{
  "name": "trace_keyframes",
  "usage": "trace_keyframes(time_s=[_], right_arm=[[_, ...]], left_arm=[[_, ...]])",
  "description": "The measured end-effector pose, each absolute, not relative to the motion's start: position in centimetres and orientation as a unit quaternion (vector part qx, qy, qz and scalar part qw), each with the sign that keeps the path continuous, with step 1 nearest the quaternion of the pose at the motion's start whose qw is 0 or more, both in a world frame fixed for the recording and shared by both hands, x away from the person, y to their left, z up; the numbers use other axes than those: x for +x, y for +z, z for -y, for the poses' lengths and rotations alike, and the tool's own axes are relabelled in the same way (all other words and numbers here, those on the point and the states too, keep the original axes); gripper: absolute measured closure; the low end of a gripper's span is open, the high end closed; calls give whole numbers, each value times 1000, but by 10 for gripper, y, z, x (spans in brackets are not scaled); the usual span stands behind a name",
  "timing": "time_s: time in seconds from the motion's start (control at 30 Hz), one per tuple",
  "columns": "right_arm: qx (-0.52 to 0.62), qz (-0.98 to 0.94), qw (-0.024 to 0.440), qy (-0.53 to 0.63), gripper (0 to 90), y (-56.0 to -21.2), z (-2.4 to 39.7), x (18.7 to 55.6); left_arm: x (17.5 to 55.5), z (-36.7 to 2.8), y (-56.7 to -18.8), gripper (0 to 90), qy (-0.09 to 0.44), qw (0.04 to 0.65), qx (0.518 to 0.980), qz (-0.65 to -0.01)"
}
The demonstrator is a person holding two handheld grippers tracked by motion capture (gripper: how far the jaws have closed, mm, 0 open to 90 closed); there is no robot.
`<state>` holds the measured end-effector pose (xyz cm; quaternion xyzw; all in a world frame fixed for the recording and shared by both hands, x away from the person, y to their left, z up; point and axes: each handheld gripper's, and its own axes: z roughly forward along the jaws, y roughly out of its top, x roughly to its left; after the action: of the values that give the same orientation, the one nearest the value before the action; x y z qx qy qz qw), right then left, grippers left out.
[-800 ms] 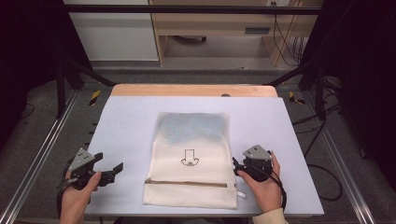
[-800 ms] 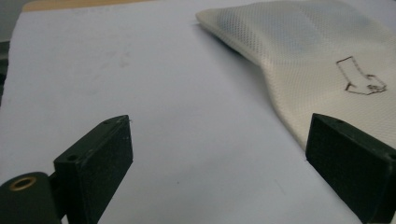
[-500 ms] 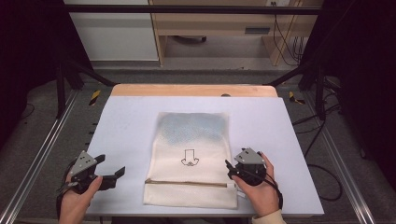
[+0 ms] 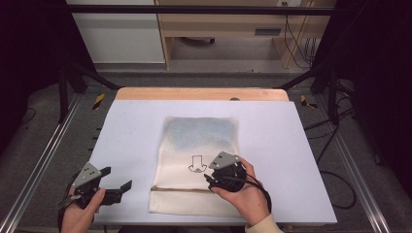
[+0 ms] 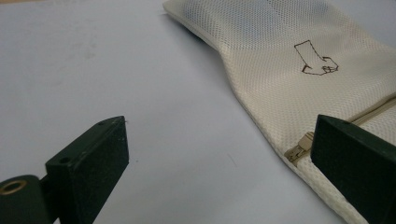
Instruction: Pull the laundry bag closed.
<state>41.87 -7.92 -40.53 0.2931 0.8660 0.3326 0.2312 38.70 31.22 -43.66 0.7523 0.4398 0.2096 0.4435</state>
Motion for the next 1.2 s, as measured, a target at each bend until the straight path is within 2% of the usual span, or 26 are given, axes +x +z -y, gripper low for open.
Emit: trace_keyframes(time_s=[0.17, 0.23, 0.3, 0.37, 0.43, 0.63, 0.83, 1.2], right_arm=[[251, -890, 201, 324, 390, -393, 50, 417], [227, -898, 187, 326, 456, -389, 39, 415], [199, -908, 163, 331, 540, -388, 20, 411], [195, -912, 156, 326, 549, -388, 15, 411], [176, -918, 141, 327, 612, -388, 2, 410], [133, -929, 110, 327, 717, -393, -31, 419], [113, -940, 84, 310, 759, -406, -57, 430], [106, -950, 51, 291, 741, -427, -80, 444]], left_arm=[[385, -315, -437, 42, 209, 437, 751, -450], [383, -315, -437, 42, 201, 443, 748, -452], [380, -314, -440, 91, 188, 443, 750, -453], [378, -313, -441, 91, 187, 439, 753, -452], [374, -311, -443, 90, 189, 435, 758, -449], [365, -308, -444, 51, 172, 431, 773, -433], [372, -310, -445, 53, 159, 423, 779, -434], [378, -313, -449, 56, 141, 399, 798, -429]])
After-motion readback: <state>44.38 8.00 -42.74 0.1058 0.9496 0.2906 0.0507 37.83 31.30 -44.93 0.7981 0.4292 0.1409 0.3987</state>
